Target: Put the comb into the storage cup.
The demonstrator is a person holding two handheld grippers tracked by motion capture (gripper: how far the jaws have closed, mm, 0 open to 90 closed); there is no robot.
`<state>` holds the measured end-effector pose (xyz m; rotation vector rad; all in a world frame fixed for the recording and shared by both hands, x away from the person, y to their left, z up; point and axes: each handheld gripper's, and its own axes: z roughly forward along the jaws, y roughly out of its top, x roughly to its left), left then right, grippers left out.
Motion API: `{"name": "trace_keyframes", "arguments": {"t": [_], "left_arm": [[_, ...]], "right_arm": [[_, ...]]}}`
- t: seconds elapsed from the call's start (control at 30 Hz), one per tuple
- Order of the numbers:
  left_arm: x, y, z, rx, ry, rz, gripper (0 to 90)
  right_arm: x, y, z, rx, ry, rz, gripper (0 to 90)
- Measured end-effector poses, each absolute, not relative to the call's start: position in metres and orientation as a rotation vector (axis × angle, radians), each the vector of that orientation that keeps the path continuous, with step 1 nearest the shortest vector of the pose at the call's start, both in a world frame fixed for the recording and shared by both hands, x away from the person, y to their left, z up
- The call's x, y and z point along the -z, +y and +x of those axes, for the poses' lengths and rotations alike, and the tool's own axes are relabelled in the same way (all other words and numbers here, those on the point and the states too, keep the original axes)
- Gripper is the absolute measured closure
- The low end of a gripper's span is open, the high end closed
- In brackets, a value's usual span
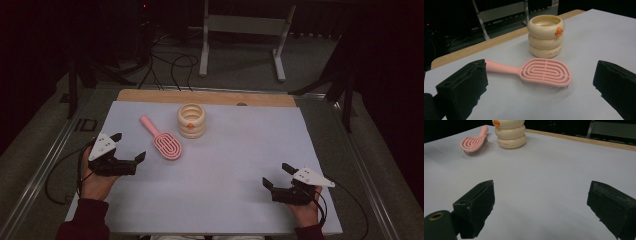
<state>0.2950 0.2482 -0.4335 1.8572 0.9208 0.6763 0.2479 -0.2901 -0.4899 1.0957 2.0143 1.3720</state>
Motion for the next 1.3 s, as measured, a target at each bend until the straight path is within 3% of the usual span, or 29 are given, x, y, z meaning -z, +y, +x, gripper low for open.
{"name": "trace_keyframes", "arguments": {"t": [0.63,1.3], "left_arm": [[0.426,0.240,0.315,-0.685,0.904,1.905,0.0],[0.420,0.236,0.359,-0.649,0.963,1.977,0.0]], "right_arm": [[0.490,-0.291,0.248,-1.376,2.009,1.095,7.9],[0.490,-0.291,0.248,-1.381,2.010,1.099,7.9]]}}
